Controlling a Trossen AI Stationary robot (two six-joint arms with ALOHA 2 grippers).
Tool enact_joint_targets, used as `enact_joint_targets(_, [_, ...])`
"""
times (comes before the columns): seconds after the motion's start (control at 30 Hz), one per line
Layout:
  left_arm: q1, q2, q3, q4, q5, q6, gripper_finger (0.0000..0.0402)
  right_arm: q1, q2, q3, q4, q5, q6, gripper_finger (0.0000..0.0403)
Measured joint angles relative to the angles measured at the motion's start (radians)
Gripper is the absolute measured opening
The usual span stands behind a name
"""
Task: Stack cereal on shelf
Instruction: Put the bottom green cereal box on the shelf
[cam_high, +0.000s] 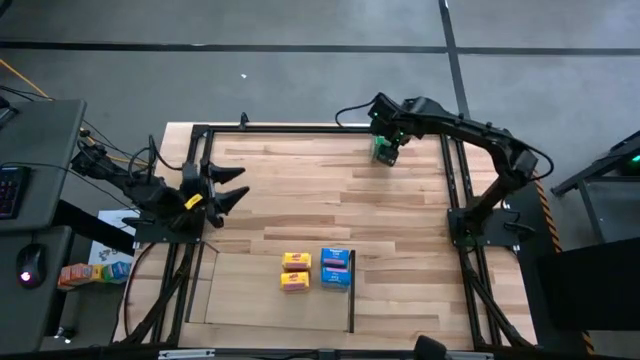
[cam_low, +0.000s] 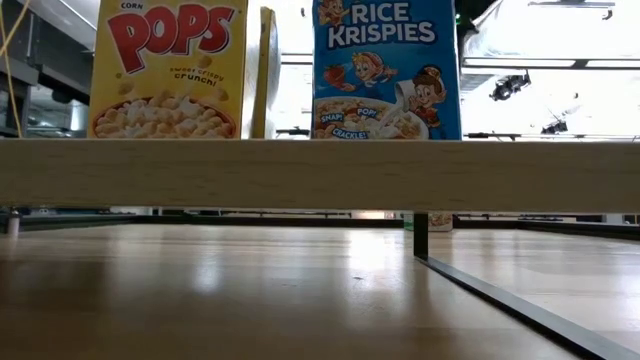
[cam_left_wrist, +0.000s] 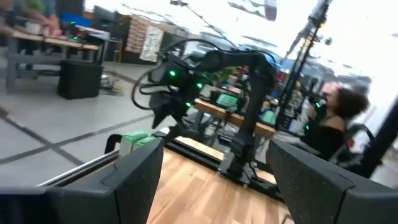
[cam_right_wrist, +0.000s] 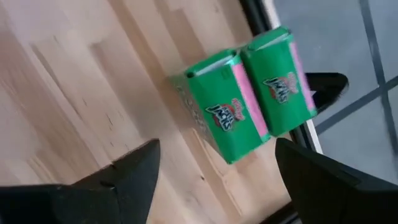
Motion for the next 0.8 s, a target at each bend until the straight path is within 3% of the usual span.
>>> enact_joint_targets(0.8, [0.000,0.000,0.000,0.048,-0.071,-0.128,0.0282,0.072,0.083,0.008,0.016,0.174,-0.039,0.0291])
